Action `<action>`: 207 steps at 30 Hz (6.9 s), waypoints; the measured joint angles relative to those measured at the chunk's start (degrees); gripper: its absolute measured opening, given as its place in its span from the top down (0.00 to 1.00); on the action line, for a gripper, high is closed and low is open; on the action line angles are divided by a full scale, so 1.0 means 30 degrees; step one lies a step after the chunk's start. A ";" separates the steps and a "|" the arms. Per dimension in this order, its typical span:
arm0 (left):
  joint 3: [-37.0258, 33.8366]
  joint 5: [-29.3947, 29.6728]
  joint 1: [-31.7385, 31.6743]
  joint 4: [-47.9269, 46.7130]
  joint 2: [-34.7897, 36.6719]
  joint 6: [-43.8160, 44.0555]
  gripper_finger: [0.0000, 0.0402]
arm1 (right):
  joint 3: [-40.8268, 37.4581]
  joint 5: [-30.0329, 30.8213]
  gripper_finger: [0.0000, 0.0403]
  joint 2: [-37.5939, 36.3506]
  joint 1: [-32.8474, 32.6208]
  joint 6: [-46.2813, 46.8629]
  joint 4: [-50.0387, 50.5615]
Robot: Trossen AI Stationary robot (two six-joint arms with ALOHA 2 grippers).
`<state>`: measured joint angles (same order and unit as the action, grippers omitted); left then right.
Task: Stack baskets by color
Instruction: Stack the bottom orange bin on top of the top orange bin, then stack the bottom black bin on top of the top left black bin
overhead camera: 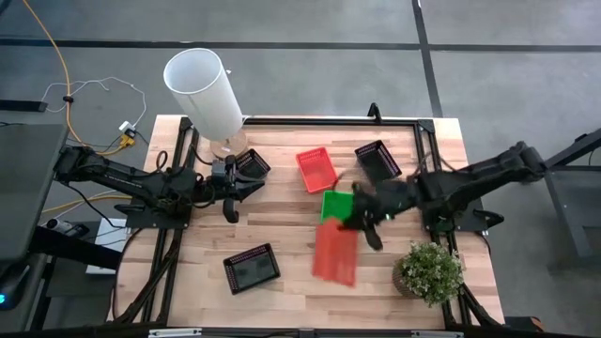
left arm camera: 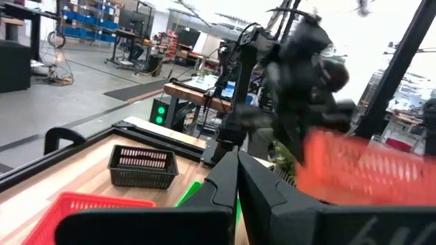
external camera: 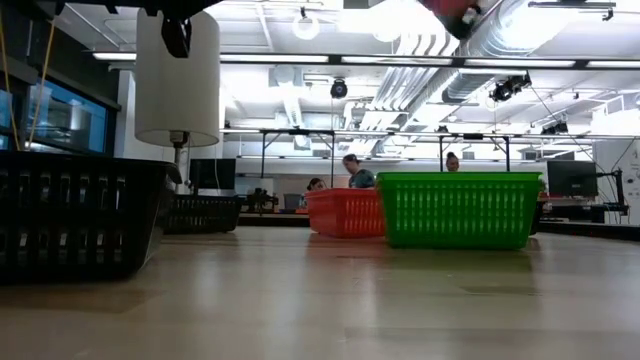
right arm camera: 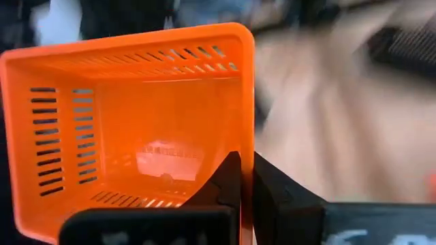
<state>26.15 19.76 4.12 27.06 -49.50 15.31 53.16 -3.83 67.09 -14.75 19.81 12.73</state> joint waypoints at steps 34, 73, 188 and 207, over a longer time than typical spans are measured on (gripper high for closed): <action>0.1690 -0.2232 0.0000 -0.4112 0.2186 -0.1975 1.00 | -0.6230 -0.2123 1.00 -0.0394 0.7348 -0.2011 -1.4684; 0.1690 -0.1861 0.0029 -0.4060 0.2179 -0.1473 1.00 | 2.0643 -0.0692 1.00 1.8338 1.3160 -2.1288 1.9452; 0.1682 -0.0790 0.0007 -0.5914 0.2178 -0.0502 0.51 | -0.8390 0.1207 1.00 -0.4740 0.4359 -0.1884 -1.2900; 0.8410 -0.2481 0.2288 -1.9948 -0.2073 0.2248 0.42 | -0.8390 0.1207 1.00 -0.4736 0.4374 -0.1903 -1.2896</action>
<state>51.38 12.31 10.98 -32.79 -55.71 22.06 27.99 -0.21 52.88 -1.63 14.10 -25.96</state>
